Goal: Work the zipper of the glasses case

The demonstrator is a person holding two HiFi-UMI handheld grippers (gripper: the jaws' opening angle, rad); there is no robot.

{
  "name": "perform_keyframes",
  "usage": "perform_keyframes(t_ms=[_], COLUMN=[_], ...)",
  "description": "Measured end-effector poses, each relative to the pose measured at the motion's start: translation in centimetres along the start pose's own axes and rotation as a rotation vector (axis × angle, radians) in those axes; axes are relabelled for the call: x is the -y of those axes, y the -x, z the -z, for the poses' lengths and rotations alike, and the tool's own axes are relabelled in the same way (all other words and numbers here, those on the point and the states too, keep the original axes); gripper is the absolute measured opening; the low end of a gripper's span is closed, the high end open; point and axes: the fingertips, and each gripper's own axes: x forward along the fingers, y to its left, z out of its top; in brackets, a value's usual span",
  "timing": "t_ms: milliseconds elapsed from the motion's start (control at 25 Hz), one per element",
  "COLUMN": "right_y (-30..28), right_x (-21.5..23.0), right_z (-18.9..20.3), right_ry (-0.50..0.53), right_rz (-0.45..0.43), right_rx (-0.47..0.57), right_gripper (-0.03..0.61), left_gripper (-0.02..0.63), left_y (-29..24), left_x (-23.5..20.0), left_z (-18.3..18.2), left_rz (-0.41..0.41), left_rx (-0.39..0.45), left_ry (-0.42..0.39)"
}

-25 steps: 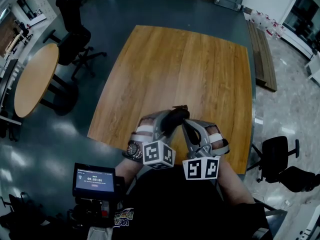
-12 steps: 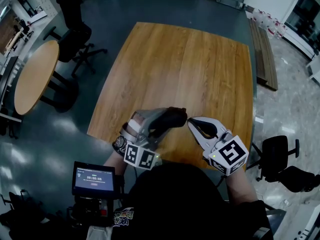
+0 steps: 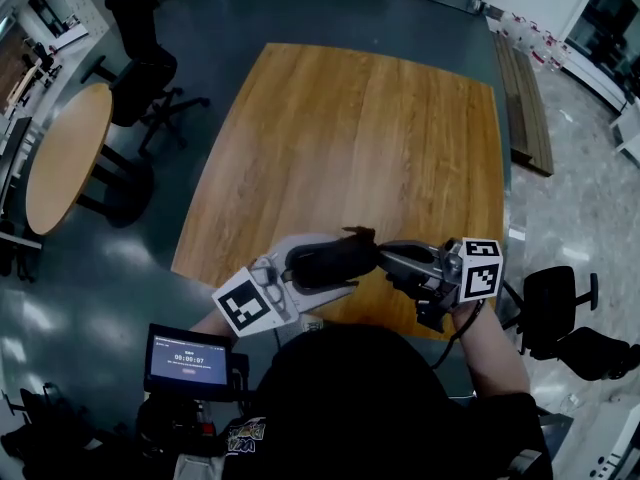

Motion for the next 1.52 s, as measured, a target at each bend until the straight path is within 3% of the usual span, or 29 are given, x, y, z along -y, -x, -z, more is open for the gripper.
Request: perform_keyframes(t_ms=[120,200,280,400,520,640,760,1000,1160,1400,1520], right_y=[-0.3,-0.8,-1.6,-2.7,-3.3,-2.8,-3.1,-3.3,-3.5,-3.4,-3.4], right_x=[-1.1,-2.4,-3.7,-5.1,-6.4,-6.2,-6.5,-6.0,-5.8,-6.0,-6.2], right_z=[-1.5,-2.5,-3.2,-3.9,-4.2,-3.9,-3.7,-3.4,-2.8,-1.6,-1.4], right_ry=[-0.083,-0.04,0.127,0.498,0.881,1.282,1.571,1.655,1.672,1.765,1.796], right_rz=[-0.106,-0.114,-0.043,0.143,0.323,0.521,0.578,0.599,0.55,0.463,0.46], right_rx=[0.137,0.196,0.198,0.134,0.081,-0.054,-0.12,-0.121,-0.155,-0.251,-0.246], right_gripper=[0.014,0.02,0.034,0.041,0.087,0.094,0.092,0.069,0.069,0.071,0.058], left_gripper=[0.261,0.262,0.262,0.262,0.262,0.262,0.262,0.261,0.261,0.261,0.261], left_y=[0.1,0.7,1.6,2.5,2.5,2.4,2.2,1.8,2.0,1.9,1.9], left_x=[-1.1,-1.7,-2.3,-3.1,-3.2,-3.0,-2.6,-2.7,-2.1,-1.0,-0.9], left_z=[-2.6,-3.6,-4.4,-5.3,-5.9,-6.5,-6.2,-4.7,-4.2,-3.5,-3.7], left_rz=[0.119,0.249,0.344,0.421,0.449,0.475,0.476,0.468,0.496,0.538,0.564], left_rx=[0.232,0.408,0.566,0.697,0.748,0.778,0.769,0.748,0.709,0.546,0.556], left_ry=[0.506,0.798,1.024,1.205,1.267,1.308,1.337,1.406,1.424,1.432,1.454])
